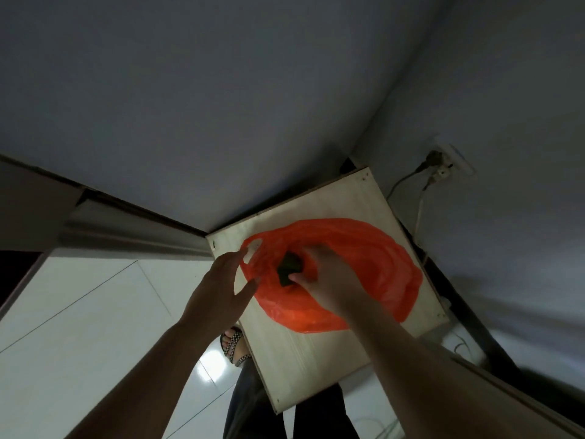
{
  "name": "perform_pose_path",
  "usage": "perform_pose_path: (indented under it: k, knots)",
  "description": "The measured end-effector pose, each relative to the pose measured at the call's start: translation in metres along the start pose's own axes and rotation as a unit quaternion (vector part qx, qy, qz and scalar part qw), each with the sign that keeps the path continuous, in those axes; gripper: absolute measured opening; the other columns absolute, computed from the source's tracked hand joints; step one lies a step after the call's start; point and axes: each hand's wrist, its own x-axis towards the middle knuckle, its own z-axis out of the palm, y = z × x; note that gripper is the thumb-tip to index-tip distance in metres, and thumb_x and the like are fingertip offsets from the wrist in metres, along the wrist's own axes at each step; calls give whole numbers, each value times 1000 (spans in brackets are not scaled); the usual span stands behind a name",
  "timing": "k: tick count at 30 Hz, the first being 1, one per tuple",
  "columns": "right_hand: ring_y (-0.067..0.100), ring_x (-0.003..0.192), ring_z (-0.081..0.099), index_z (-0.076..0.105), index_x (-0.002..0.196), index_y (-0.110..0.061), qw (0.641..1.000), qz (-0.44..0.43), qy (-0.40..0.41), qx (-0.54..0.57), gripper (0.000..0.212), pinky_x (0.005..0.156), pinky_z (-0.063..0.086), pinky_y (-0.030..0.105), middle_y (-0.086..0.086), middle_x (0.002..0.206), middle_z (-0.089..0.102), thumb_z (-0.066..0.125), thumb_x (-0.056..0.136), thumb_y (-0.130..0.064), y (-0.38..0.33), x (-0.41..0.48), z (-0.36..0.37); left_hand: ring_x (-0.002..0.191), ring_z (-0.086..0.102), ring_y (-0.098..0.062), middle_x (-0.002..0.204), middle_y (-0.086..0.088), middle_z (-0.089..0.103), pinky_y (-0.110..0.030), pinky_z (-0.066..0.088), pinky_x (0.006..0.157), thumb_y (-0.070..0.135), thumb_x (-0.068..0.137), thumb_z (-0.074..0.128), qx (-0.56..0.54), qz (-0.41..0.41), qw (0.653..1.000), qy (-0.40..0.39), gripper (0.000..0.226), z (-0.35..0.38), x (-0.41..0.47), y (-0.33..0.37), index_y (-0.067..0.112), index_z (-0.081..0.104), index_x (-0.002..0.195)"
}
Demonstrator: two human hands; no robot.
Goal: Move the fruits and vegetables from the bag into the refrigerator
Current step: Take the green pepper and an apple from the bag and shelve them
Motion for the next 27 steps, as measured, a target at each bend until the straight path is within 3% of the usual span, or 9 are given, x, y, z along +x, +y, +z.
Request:
perform_pose_path:
  k: [5,8,13,18,23,27]
  knots:
    - [19,123,48,41,133,-26,997,30,-73,8,62,105,35,31,0,131,53,71,79,-29,-3,24,23,128,41,-19,143,-2,40,-34,40,99,36,88,54,0,14,1000,7,57,-9,4,-5,23,32,139]
    - [20,122,49,42,134,-24,996,42,-76,15,62,106,37,32,1,130,54,70,79,-28,1,22,24,127,42,-18,142,-1,41,-32,40,97,35,88,55,9,39,999,5,57,-14,7,-3,23,32,139]
    - [19,122,45,33,139,-21,998,60,22,3,76,102,39,31,-1,137,44,68,76,-46,19,-23,3,125,42,-16,141,-1,41,-29,39,94,34,89,53,10,68,998,14,56,-18,7,14,24,32,139]
    - [9,114,47,35,137,-25,989,55,122,64,74,94,42,23,-8,132,44,69,75,-48,26,-82,-30,118,43,-8,137,5,43,-29,42,88,43,89,51,-17,133,991,17,51,-18,0,51,27,36,135]
    - [-6,102,50,42,121,-38,952,38,238,190,59,81,43,8,-35,112,41,74,72,-41,8,-99,-50,115,46,-1,129,19,46,-22,40,86,59,76,45,-148,110,981,-60,59,-6,-16,100,41,38,132]
    - [2,105,53,48,125,-25,940,22,262,217,59,85,50,23,-15,117,54,74,74,-40,1,-92,-50,105,49,6,122,21,50,-5,43,69,62,68,61,-270,55,958,-85,70,6,-14,125,42,37,131]
